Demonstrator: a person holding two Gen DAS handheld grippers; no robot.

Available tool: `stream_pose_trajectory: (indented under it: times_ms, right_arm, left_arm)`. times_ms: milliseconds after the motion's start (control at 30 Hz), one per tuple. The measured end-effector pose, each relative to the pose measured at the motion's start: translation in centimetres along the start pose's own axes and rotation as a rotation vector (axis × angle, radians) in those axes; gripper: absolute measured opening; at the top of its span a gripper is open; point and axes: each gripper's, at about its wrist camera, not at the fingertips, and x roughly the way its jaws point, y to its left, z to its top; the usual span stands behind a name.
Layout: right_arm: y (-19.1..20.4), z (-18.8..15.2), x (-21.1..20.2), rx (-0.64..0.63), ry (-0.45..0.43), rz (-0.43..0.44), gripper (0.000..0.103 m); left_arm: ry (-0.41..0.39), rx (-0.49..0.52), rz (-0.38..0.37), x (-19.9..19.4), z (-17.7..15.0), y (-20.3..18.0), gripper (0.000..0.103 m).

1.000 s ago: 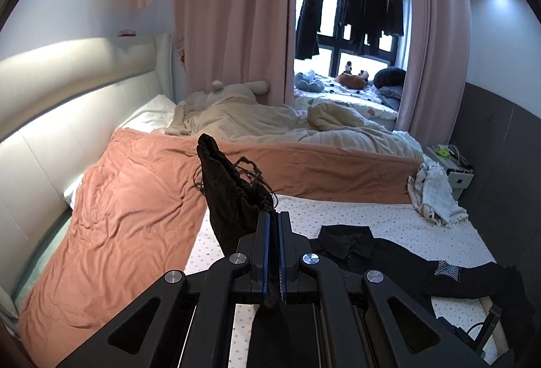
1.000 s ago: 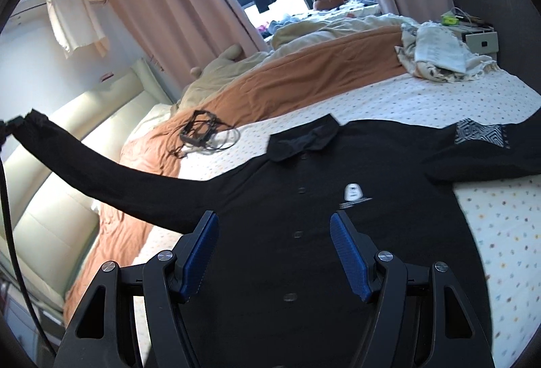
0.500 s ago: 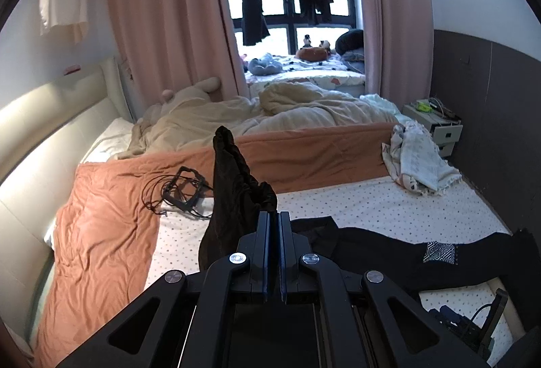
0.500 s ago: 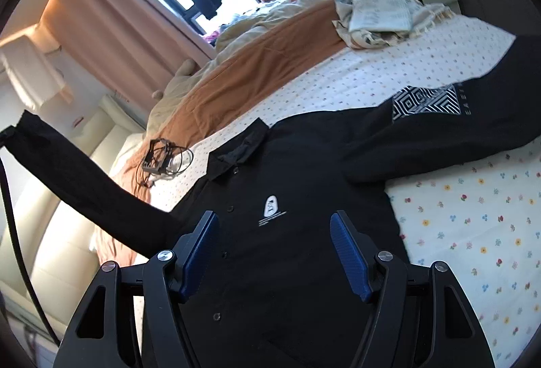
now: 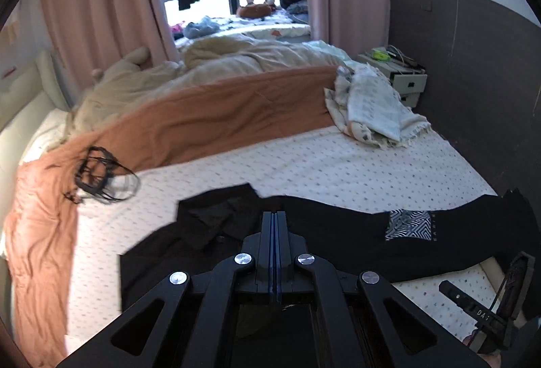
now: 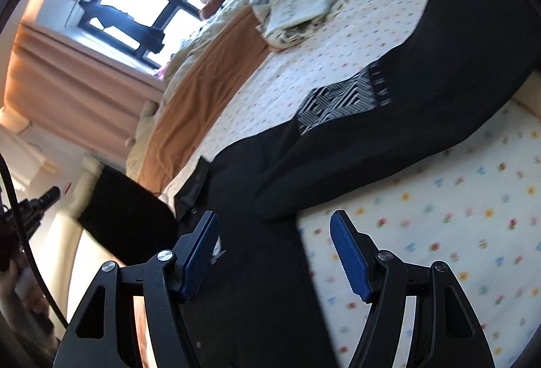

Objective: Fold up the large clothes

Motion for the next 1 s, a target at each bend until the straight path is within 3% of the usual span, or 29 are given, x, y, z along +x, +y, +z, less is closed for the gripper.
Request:
stream_pose_trajectory:
  times_ms: [267, 367, 400, 433, 500, 533, 800, 1000]
  right_arm:
    - [-3.5, 1.4, -0.5, 0.094, -0.017, -0.051, 0.069]
    - [-3.1, 1.4, -0.4, 0.075, -0.009, -0.058, 0.069]
    - [-3.1, 1.4, -0.3, 0.070, 0.000, -0.061, 0.069]
    - [-3.2, 1.3, -0.1, 0.068, 0.011, -0.062, 0.069]
    - [-3.5, 1.2, 0.3, 0.082, 0.030, -0.065, 0.069]
    - [-3.8, 1.2, 0.4, 0.095, 0.035, -0.070, 0.069]
    - [-7.0, 1.5, -1.7, 0.201, -0.058, -0.143, 0.077]
    - [-10.3, 1.9, -3.2, 0.331, -0.183, -0.123, 0.077]
  left_arm:
    - [0.101, 0.003, -0.128, 4.9, -2.7, -3.2, 0.000]
    - [0.138, -0.019, -0.183, 5.3, -4.7, -3.1, 0.010]
    - [0.143, -0.028, -0.192, 5.2, -5.4, -2.8, 0.027]
    - [0.140, -0.036, -0.191, 5.1, -6.1, -2.8, 0.058]
    - [0.090, -0.057, -0.188, 4.2, -7.6, -2.4, 0.092]
    - [0.063, -0.068, -0.188, 3.7, -8.2, -2.2, 0.096]
    - [-0.013, -0.112, -0.172, 1.3, -11.9, -0.7, 0.096]
    - [-0.035, -0.180, -0.144, 0.1, -15.6, 2.4, 0.096]
